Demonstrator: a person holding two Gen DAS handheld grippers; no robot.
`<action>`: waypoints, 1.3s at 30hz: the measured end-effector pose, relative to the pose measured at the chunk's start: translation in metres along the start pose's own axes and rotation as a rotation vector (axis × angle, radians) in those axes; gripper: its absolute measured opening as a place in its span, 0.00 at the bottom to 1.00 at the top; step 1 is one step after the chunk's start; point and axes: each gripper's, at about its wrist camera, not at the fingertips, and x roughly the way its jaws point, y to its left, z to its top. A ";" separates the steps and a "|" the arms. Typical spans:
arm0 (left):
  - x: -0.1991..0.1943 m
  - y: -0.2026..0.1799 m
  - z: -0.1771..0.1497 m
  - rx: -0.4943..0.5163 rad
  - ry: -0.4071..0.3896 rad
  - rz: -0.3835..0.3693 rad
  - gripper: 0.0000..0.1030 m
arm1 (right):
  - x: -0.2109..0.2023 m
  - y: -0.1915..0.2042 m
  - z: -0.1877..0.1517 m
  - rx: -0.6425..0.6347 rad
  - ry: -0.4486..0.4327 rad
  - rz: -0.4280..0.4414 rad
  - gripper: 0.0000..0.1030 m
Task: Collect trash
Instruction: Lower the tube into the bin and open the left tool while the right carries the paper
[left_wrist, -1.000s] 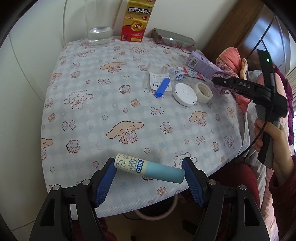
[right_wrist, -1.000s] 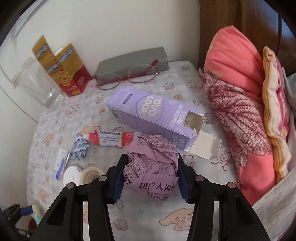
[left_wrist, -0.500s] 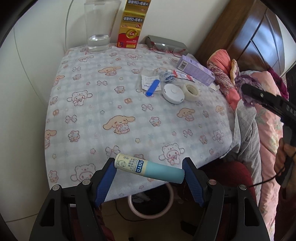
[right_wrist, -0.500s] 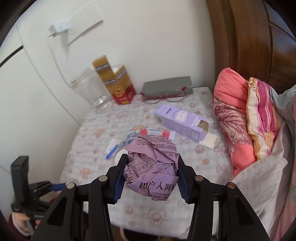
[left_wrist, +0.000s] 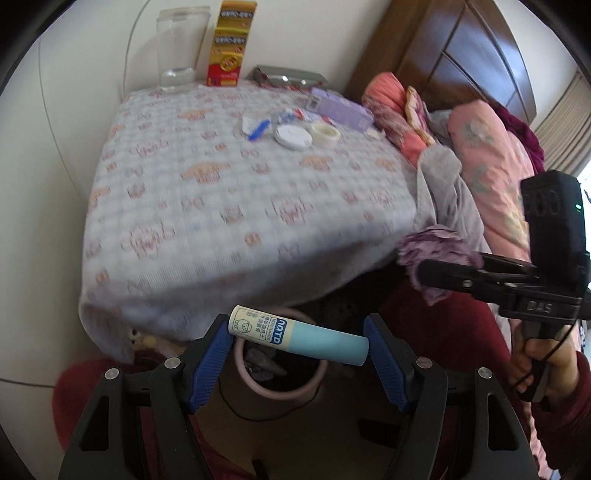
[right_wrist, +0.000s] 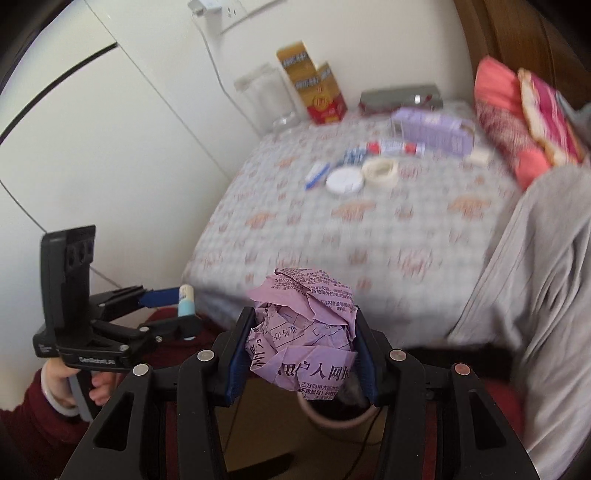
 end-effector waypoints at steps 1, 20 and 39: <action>0.003 -0.002 -0.006 0.006 0.014 0.005 0.72 | 0.007 -0.002 -0.009 0.017 0.020 0.009 0.47; 0.140 -0.022 -0.036 -0.086 0.211 0.086 0.72 | 0.017 -0.028 -0.056 0.192 -0.033 0.031 0.47; 0.177 -0.019 -0.040 -0.100 0.281 0.165 0.72 | 0.014 -0.039 -0.059 0.247 -0.061 0.055 0.47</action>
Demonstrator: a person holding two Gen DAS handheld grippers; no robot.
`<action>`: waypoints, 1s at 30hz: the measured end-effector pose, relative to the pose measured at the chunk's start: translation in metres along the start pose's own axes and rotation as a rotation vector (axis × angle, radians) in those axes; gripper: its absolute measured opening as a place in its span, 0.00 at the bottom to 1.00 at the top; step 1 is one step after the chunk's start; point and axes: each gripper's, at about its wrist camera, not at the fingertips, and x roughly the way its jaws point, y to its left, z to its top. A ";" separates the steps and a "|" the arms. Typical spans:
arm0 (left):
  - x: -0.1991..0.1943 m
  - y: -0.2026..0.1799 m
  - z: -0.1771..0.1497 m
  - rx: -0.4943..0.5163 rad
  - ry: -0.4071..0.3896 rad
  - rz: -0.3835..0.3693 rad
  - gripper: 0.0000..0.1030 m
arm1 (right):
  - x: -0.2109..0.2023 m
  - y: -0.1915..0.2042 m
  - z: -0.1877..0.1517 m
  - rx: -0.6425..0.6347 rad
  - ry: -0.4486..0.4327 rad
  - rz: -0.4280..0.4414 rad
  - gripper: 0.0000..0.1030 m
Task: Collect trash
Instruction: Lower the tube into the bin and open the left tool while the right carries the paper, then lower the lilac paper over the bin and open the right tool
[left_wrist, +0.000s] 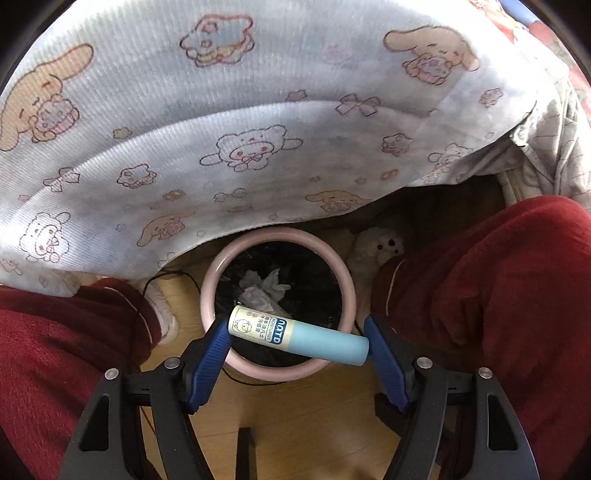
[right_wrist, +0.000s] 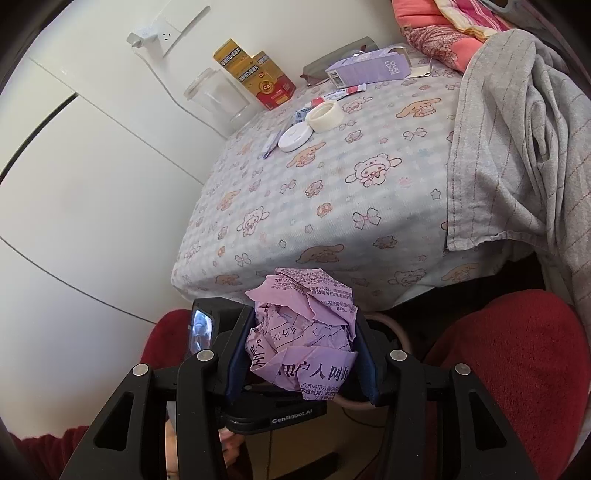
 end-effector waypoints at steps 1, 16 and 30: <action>0.001 0.000 0.000 0.000 0.003 0.004 0.72 | 0.000 0.000 0.000 0.002 -0.002 0.001 0.47; -0.008 -0.002 0.003 0.012 -0.023 0.013 0.88 | -0.005 -0.001 -0.001 0.007 -0.029 0.023 0.48; -0.062 0.019 -0.008 -0.015 -0.171 0.073 0.88 | -0.002 0.005 -0.002 -0.030 -0.001 0.023 0.48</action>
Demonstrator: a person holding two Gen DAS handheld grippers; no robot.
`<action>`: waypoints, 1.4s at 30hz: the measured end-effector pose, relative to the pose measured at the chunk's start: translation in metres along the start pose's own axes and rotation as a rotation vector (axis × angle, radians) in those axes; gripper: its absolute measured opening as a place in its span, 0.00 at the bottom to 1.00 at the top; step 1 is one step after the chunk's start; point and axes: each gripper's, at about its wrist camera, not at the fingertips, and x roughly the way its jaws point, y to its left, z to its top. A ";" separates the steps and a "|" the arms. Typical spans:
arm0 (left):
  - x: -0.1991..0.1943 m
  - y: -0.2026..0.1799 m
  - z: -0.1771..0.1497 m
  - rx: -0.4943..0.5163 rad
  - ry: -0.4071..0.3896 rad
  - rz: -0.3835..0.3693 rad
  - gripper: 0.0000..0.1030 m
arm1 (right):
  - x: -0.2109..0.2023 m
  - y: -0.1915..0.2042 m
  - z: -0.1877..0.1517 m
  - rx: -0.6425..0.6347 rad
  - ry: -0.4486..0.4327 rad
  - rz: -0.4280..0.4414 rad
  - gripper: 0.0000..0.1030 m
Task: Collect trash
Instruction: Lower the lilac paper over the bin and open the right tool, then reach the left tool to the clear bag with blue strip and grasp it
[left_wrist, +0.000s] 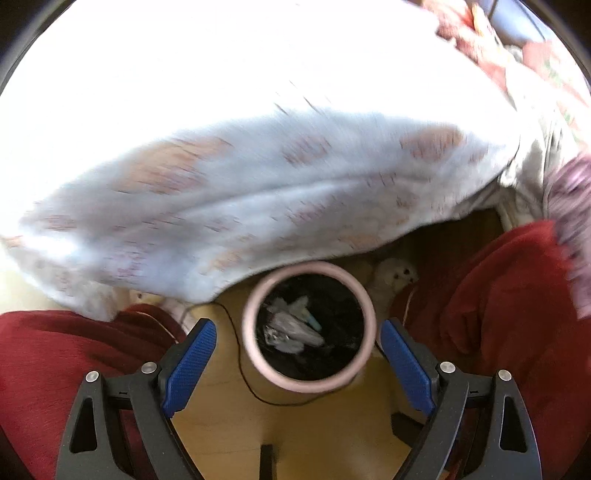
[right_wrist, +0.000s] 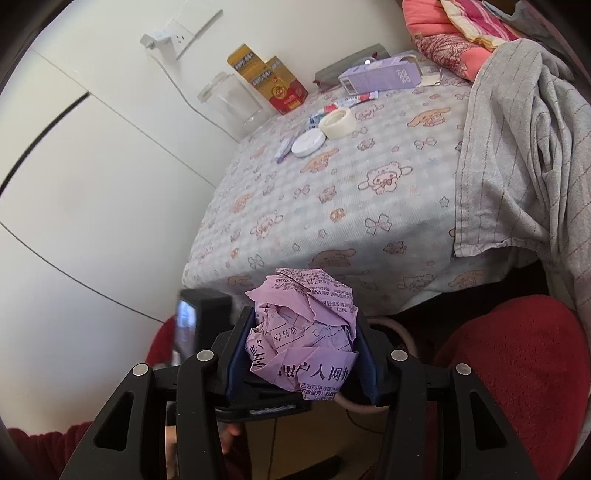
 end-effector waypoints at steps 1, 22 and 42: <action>-0.006 0.005 -0.001 -0.012 -0.021 0.006 0.88 | 0.003 0.001 0.000 -0.004 0.016 -0.007 0.48; -0.064 0.061 -0.015 -0.195 -0.194 -0.004 0.93 | 0.177 0.010 -0.037 -0.183 0.573 -0.259 0.48; -0.068 0.057 -0.014 -0.168 -0.206 -0.020 0.93 | 0.185 0.009 -0.033 -0.160 0.559 -0.318 0.92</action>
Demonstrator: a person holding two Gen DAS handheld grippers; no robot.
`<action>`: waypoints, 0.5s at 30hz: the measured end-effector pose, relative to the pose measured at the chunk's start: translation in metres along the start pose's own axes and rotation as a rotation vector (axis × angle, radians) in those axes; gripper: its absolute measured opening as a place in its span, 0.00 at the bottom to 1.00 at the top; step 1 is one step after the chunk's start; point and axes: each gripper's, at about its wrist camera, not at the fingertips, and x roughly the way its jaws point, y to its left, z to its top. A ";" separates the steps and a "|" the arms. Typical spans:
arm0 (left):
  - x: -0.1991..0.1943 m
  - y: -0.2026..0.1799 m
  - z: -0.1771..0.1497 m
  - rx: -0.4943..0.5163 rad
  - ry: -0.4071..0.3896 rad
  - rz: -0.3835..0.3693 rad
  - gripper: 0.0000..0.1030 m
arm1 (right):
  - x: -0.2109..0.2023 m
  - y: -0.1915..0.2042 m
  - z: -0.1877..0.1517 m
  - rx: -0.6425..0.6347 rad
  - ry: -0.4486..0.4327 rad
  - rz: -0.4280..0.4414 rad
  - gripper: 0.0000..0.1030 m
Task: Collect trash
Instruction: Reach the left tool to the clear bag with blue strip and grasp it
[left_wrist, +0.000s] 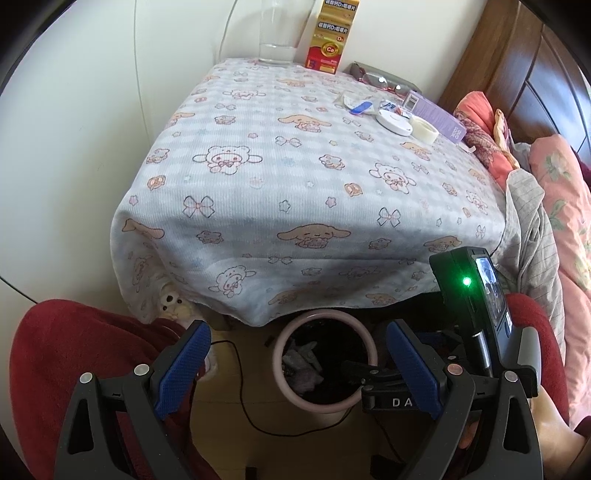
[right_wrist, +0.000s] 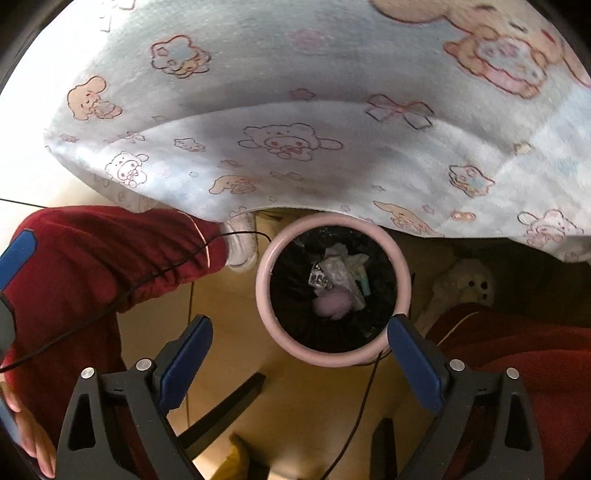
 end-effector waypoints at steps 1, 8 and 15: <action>0.000 -0.001 0.001 0.005 -0.001 0.000 0.93 | -0.001 0.000 0.000 0.001 -0.002 -0.001 0.92; -0.017 -0.021 0.028 0.075 -0.047 -0.010 0.93 | -0.012 0.007 -0.006 -0.024 -0.039 0.004 0.92; -0.037 -0.050 0.091 0.184 -0.117 -0.031 0.94 | -0.049 0.006 -0.012 -0.010 -0.178 0.067 0.92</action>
